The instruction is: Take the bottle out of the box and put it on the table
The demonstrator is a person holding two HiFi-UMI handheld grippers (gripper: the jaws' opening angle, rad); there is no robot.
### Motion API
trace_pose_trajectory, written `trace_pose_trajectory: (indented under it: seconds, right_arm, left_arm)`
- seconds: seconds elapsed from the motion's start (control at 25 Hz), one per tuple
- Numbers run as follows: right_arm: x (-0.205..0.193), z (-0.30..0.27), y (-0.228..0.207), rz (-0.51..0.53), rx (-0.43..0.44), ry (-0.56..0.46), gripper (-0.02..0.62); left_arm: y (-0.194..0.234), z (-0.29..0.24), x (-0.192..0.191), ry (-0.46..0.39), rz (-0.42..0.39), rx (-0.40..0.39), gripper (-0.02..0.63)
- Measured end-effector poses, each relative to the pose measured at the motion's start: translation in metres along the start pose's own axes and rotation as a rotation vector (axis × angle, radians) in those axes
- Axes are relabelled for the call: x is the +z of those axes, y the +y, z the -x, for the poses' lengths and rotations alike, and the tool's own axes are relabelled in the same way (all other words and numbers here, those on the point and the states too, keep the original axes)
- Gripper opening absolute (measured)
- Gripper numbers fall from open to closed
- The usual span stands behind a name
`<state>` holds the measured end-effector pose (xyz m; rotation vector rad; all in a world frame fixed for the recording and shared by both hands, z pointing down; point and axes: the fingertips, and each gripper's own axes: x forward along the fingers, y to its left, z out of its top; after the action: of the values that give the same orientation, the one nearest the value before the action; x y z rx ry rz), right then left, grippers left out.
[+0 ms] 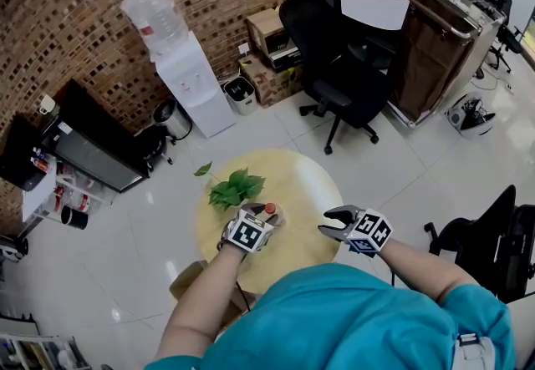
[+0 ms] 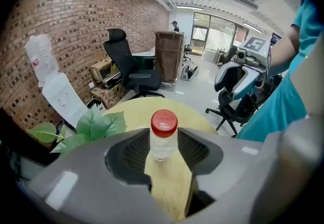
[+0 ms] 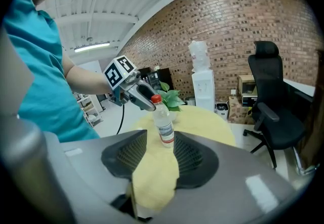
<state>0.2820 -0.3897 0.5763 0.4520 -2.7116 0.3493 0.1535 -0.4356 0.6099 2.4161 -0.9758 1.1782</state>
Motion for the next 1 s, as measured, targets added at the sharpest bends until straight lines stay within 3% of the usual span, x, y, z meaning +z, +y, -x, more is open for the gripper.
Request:
trace_pose_trajectory:
  seconds: [0.28,0.4,0.56,0.76,1.0]
  right_arm:
    - [0.014,-0.010,0.011,-0.010,-0.029,0.013,0.166]
    - [0.020,-0.021,0.016,-0.008,-0.053,0.022,0.166]
    - [0.030,-0.034,0.026,-0.014,-0.092,0.017,0.166]
    - [0.044,-0.049,0.058,-0.013,-0.142,-0.001,0.166]
    - [0.055,-0.050,0.092,-0.041,-0.167,-0.041,0.151]
  left_arm:
    - [0.000,0.006,0.001,-0.021,-0.052,0.006,0.189]
    - [0.003,0.012,0.000,-0.054,-0.071,-0.002,0.267]
    - [0.006,0.030,-0.008,-0.113,-0.063,-0.028,0.285]
    - [0.008,0.088,-0.024,-0.301,-0.012,-0.122,0.280]
    - [0.017,0.170,-0.042,-0.505,0.016,-0.165,0.177]
